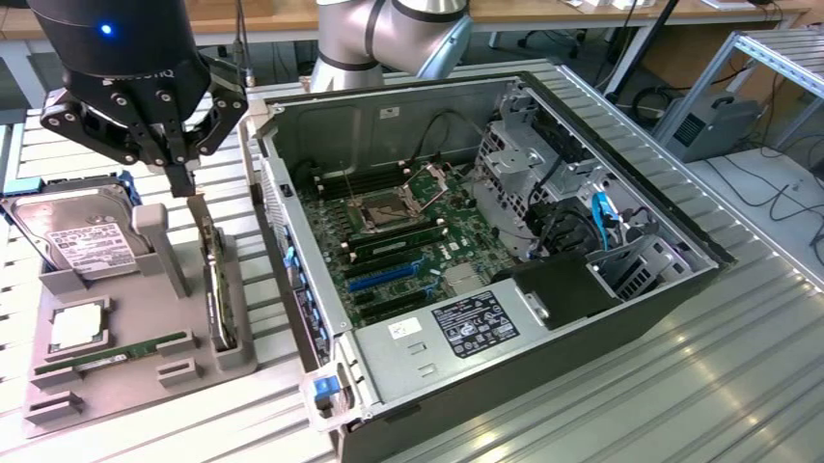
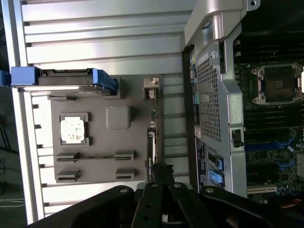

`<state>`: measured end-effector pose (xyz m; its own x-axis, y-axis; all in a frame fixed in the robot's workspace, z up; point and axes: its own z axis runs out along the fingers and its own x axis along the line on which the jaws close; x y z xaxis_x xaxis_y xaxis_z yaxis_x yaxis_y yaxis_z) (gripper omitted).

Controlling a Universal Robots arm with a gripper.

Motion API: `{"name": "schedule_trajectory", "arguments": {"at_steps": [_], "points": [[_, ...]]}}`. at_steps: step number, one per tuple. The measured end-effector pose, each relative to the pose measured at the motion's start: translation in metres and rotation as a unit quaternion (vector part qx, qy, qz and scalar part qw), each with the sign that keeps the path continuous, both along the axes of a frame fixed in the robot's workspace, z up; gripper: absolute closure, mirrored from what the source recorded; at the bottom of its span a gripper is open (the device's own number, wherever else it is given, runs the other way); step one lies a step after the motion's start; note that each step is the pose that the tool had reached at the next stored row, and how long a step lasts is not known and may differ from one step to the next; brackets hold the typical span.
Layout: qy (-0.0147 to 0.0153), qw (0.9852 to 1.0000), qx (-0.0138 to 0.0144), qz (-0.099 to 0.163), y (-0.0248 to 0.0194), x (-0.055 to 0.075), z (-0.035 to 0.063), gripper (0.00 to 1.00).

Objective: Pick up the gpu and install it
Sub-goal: 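Reach for the gpu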

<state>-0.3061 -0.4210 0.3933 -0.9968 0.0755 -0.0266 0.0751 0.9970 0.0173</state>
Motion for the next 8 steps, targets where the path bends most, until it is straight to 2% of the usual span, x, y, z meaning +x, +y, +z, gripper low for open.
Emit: {"name": "schedule_trajectory", "arguments": {"at_steps": [8], "points": [[0.0000,1.0000,-0.0023,0.000,-0.0030,0.0000,0.0000,0.89]]}}
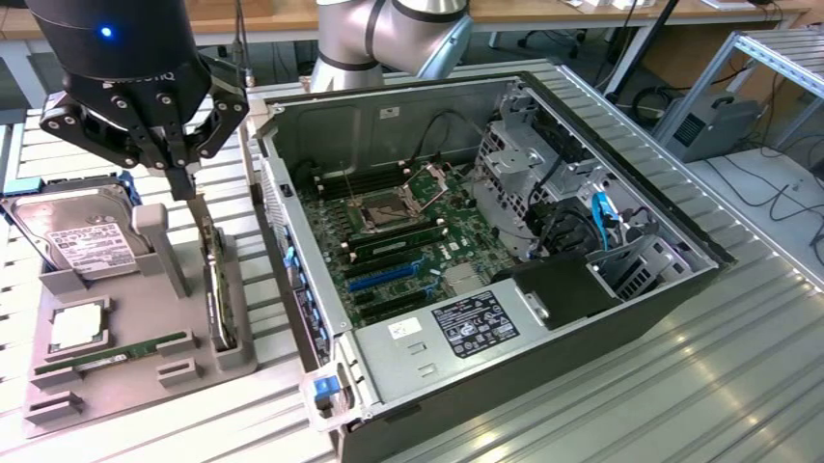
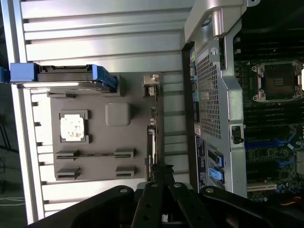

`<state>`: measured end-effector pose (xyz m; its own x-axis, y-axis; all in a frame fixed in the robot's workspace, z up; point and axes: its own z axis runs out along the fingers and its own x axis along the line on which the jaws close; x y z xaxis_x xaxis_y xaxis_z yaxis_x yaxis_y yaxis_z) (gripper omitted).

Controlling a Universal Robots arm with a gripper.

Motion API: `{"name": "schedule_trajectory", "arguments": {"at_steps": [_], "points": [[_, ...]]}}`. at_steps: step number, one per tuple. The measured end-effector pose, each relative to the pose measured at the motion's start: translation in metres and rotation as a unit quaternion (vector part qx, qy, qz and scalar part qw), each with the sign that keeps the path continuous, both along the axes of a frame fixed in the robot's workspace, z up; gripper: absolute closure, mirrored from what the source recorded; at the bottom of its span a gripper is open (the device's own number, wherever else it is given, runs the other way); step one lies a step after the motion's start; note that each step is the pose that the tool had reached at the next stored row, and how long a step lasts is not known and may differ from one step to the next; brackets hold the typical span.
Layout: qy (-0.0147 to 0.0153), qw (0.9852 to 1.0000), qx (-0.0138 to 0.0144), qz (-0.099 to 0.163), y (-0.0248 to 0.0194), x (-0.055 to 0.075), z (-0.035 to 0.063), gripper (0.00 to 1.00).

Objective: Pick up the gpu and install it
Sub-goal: 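Reach for the gpu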

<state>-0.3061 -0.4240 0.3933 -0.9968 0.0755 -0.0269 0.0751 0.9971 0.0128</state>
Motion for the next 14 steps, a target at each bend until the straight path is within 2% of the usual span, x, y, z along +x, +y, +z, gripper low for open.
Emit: {"name": "schedule_trajectory", "arguments": {"at_steps": [14], "points": [[0.0000,1.0000,-0.0050,0.000,-0.0044,0.0000,0.0000,0.89]]}}
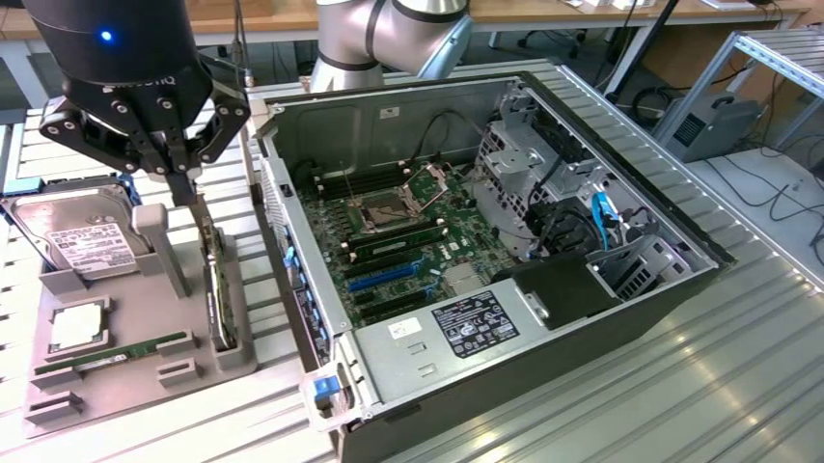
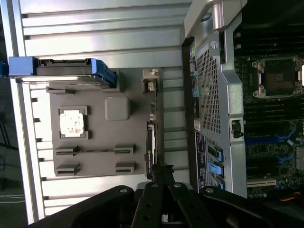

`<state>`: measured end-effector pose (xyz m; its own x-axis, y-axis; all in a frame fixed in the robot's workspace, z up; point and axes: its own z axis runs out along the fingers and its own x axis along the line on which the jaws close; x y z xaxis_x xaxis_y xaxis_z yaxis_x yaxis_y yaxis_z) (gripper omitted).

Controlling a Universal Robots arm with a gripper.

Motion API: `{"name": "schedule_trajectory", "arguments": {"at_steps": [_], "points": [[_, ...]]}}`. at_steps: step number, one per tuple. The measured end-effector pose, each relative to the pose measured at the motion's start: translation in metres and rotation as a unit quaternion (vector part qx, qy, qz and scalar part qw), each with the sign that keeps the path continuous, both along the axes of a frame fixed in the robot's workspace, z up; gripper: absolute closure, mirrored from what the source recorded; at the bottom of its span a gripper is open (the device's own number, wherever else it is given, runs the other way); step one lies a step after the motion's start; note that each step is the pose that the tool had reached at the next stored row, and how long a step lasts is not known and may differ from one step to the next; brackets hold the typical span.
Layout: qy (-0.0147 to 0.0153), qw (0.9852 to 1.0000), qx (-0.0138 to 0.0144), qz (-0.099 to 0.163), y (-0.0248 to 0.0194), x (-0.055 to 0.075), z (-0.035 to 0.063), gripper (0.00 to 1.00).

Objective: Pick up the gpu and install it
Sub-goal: 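Reach for the gpu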

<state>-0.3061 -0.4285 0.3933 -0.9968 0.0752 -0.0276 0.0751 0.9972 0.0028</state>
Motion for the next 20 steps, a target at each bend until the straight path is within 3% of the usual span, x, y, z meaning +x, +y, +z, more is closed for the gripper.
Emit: {"name": "schedule_trajectory", "arguments": {"at_steps": [9,20], "points": [[0.0000,1.0000,-0.0044,0.000,-0.0018,0.0000,0.0000,0.89],[-0.0001,1.0000,-0.0074,0.000,-0.0037,0.0000,-0.0001,0.89]]}}
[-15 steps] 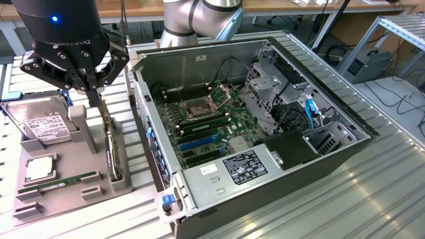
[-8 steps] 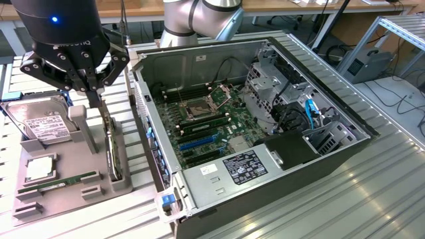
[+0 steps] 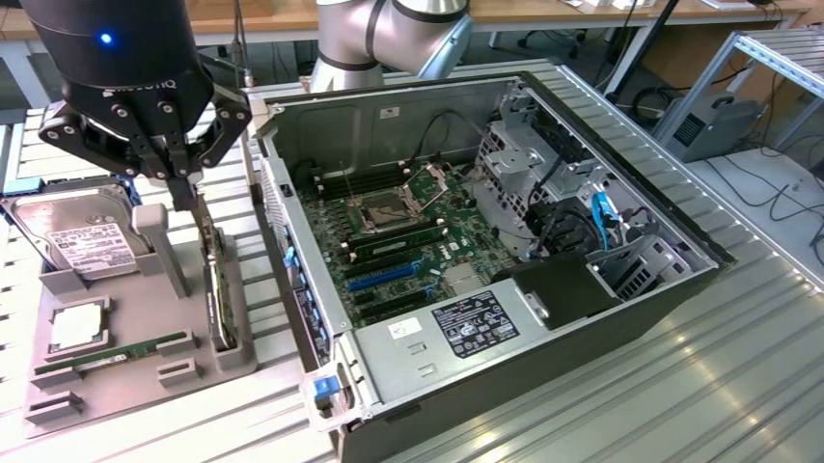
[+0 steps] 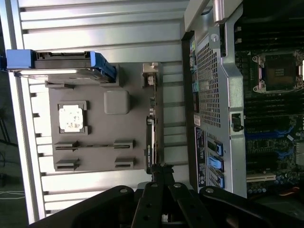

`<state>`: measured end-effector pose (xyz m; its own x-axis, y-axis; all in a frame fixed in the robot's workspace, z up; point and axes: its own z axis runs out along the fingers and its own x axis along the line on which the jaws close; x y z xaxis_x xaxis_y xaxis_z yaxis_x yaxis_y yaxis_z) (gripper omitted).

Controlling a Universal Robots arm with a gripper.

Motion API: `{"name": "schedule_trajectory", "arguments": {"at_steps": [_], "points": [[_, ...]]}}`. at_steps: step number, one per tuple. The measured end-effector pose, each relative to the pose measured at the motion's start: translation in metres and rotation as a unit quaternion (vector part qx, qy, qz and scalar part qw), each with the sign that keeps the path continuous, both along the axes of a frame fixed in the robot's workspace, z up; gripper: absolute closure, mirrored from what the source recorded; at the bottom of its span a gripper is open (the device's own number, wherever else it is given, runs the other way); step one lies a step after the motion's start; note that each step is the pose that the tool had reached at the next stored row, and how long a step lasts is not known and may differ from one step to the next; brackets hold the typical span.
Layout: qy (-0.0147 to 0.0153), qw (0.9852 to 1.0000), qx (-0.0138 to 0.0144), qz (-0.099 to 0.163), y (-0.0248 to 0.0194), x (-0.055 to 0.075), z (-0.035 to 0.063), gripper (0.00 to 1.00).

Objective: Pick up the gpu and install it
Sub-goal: 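Reach for the gpu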

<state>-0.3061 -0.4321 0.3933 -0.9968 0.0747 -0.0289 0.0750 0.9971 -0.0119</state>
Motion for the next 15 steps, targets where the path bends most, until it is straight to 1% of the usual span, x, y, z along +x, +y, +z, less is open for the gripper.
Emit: {"name": "schedule_trajectory", "arguments": {"at_steps": [9,15], "points": [[0.0000,1.0000,-0.0021,0.000,-0.0025,0.0000,0.0000,0.89],[0.0001,1.0000,-0.0033,0.000,-0.0051,0.0000,0.0001,0.89]]}}
